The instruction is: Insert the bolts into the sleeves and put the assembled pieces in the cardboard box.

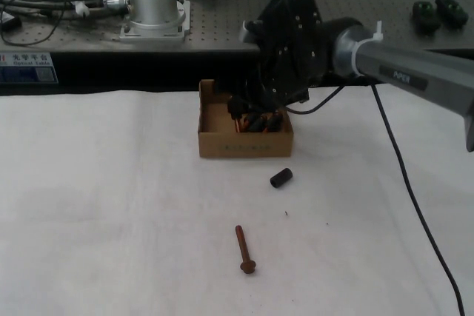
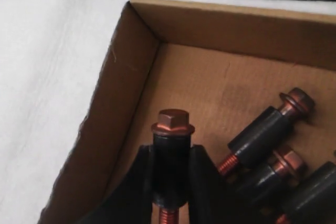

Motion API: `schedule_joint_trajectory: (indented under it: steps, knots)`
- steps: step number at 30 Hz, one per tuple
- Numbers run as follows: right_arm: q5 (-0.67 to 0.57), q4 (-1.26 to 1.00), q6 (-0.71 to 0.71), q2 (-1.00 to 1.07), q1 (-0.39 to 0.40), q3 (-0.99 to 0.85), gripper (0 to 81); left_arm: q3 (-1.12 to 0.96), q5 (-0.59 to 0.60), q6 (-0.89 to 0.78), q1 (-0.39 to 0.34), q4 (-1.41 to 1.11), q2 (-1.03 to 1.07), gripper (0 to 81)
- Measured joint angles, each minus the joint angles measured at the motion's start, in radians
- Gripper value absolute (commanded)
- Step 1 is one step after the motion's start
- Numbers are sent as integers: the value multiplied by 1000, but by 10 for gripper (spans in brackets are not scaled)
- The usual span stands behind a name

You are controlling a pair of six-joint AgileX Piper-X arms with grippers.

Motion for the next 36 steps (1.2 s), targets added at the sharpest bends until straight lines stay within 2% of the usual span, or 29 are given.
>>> schedule_joint_trajectory:
  steps: [3,6,8,10,23,28,32,36]
  knots:
    - [2,0,-10,0,0,0,6,0,0,3,0,0,0,348]
    - [4,0,-13,0,0,0,151,0,0,4,0,0,0,348]
    - [11,4,-12,0,0,-4,277,0,0,4,0,0,0,348]
    - [24,15,-12,0,0,-3,326,0,0,4,0,0,0,348]
    - [30,181,-56,-84,0,-3,313,0,0,4,0,0,0,348]
    - [37,411,-125,-177,0,-6,313,0,0,4,0,0,0,348]
    - [93,627,-172,-213,0,-9,313,0,34,4,0,0,0,348]
    - [137,711,-184,-252,0,37,300,0,68,4,0,0,0,348]
